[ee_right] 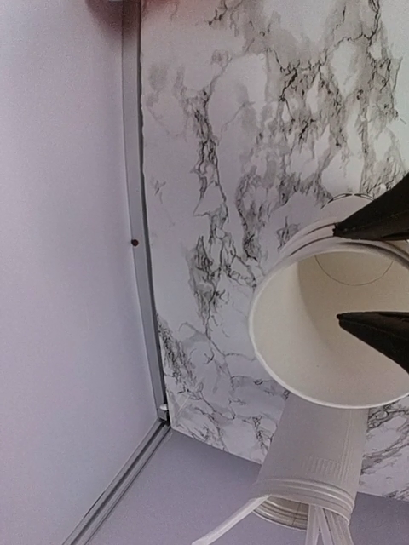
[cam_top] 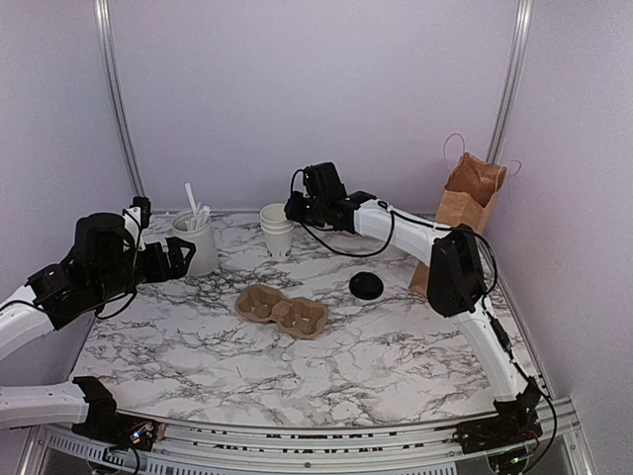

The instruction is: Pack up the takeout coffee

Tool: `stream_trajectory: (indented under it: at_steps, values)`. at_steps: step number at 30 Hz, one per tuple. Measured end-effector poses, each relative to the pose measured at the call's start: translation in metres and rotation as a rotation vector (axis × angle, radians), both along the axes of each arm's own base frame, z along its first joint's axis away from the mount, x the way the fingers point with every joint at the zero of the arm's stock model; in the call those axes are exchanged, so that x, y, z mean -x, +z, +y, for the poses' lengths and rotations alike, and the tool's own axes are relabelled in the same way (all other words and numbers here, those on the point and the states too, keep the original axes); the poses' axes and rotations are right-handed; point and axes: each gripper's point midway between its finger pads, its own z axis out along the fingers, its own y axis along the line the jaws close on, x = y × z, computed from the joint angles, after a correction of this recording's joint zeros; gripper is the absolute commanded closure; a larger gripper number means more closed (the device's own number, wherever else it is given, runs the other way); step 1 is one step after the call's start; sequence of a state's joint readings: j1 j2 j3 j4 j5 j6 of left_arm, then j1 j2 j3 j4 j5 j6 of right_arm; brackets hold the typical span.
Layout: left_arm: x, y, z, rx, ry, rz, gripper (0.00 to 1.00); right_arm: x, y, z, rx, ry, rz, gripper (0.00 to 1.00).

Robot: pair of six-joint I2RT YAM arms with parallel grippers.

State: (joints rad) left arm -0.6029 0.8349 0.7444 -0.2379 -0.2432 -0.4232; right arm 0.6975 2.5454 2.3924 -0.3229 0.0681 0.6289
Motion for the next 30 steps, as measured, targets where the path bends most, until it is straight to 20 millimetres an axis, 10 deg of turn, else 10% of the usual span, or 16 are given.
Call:
stream_trajectory:
  at_steps: [15,30]
  values:
    - [0.0,0.0,0.0,0.0,0.0,0.0,0.01,0.001,-0.008,0.0,0.006,-0.003,0.019,1.0]
    - [0.001,-0.011,0.0,-0.007,-0.003,0.02,0.01,0.013,-0.003,-0.018,0.076,-0.024,0.061,1.0]
